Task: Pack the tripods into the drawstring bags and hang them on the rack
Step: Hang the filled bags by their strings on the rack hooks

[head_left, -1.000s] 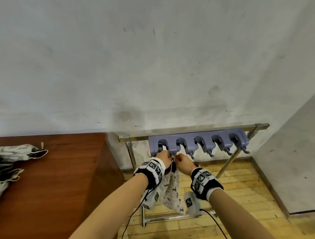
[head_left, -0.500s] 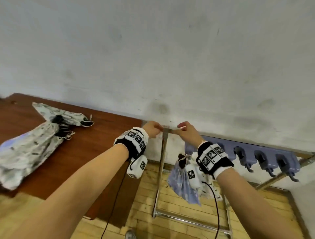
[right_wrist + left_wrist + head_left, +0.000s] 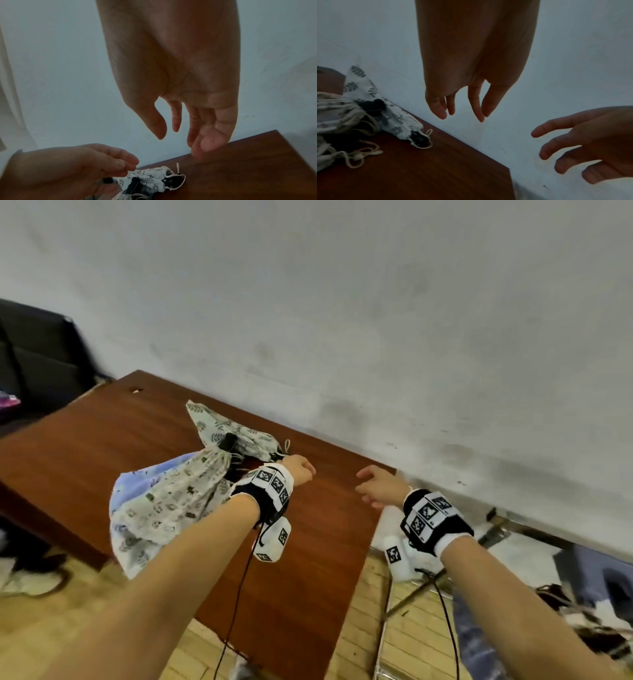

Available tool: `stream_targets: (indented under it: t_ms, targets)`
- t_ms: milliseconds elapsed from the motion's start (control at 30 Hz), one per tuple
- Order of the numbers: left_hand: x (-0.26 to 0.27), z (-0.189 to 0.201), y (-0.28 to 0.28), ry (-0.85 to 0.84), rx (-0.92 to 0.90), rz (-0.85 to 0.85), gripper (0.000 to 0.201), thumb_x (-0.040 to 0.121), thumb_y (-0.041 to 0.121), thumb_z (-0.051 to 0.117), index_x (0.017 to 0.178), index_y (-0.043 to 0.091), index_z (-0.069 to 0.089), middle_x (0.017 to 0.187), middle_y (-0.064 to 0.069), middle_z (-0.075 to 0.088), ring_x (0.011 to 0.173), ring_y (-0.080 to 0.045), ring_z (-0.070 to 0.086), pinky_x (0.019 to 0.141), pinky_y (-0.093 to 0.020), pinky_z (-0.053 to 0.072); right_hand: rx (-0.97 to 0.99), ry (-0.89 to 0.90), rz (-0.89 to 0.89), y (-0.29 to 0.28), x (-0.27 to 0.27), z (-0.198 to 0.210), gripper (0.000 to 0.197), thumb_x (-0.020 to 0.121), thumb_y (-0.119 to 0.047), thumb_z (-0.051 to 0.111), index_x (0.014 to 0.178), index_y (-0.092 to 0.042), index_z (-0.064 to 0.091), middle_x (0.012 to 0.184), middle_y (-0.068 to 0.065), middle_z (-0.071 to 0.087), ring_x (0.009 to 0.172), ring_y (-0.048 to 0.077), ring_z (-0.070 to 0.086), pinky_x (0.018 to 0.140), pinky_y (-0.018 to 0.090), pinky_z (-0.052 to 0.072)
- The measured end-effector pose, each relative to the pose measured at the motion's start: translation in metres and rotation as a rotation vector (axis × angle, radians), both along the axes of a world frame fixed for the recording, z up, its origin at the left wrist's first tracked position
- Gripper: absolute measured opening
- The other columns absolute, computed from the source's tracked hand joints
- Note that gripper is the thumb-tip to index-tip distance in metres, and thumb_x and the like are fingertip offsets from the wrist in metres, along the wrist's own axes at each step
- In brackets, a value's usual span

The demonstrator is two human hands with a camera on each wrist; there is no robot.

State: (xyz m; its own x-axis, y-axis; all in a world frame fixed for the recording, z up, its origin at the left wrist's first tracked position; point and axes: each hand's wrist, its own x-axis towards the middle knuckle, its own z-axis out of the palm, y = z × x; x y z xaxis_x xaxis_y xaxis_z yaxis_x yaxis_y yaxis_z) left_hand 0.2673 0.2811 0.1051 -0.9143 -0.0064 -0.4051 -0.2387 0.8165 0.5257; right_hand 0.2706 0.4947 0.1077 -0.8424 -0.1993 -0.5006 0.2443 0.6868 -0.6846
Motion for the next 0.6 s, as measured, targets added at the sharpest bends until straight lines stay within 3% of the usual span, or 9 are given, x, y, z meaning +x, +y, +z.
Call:
stream_targets:
  t_ms: [100, 200, 300, 433, 600]
  targets:
    - [-0.028, -0.016, -0.066, -0.045, 0.041, -0.019, 0.026, 0.091, 0.011, 0.051, 0.106, 0.021, 0.069, 0.129, -0.009, 0.059, 0.113, -0.029, 0.057, 0.097, -0.033, 0.047, 0.036, -0.060, -0.009, -0.064, -0.036, -0.017, 0.041, 0.091, -0.017, 0.058, 0.130, -0.018, 0.044, 0.094, 0.005, 0.060, 0.079, 0.014, 0.061, 0.055, 0.022, 0.044]
    - [-0.058, -0.024, -0.127, -0.104, 0.049, -0.024, 0.026, 0.092, 0.009, 0.049, 0.108, 0.014, 0.068, 0.126, -0.016, 0.060, 0.113, -0.035, 0.057, 0.097, -0.038, 0.046, 0.091, -0.084, -0.040, -0.119, -0.064, -0.033, 0.041, 0.092, -0.016, 0.055, 0.131, -0.019, 0.043, 0.103, 0.009, 0.061, 0.088, 0.017, 0.060, 0.062, 0.022, 0.048]
    - [-0.088, -0.033, -0.169, -0.125, 0.041, -0.012, 0.027, 0.089, 0.008, 0.048, 0.104, 0.016, 0.069, 0.124, -0.005, 0.063, 0.110, -0.028, 0.059, 0.099, -0.036, 0.047, 0.117, -0.146, -0.053, -0.155, -0.076, -0.049, 0.042, 0.092, -0.016, 0.054, 0.132, -0.018, 0.042, 0.102, 0.010, 0.059, 0.089, 0.019, 0.058, 0.068, 0.026, 0.049]
    - [-0.123, -0.056, -0.199, -0.136, 0.050, -0.023, 0.031, 0.088, 0.005, 0.048, 0.106, 0.012, 0.071, 0.114, -0.014, 0.067, 0.105, -0.035, 0.062, 0.093, -0.036, 0.051, 0.173, -0.170, -0.078, -0.181, -0.096, -0.068, 0.043, 0.092, -0.015, 0.052, 0.133, -0.019, 0.042, 0.115, 0.010, 0.060, 0.096, 0.023, 0.062, 0.078, 0.032, 0.055]
    - [-0.158, -0.076, -0.207, -0.168, 0.112, -0.068, 0.029, 0.088, 0.007, 0.048, 0.109, 0.015, 0.067, 0.117, -0.010, 0.065, 0.107, -0.028, 0.060, 0.096, -0.034, 0.049, 0.224, -0.169, -0.092, -0.199, -0.132, -0.087, 0.053, 0.090, -0.011, 0.045, 0.140, -0.027, 0.040, 0.102, 0.003, 0.059, 0.070, 0.019, 0.057, 0.053, 0.026, 0.047]
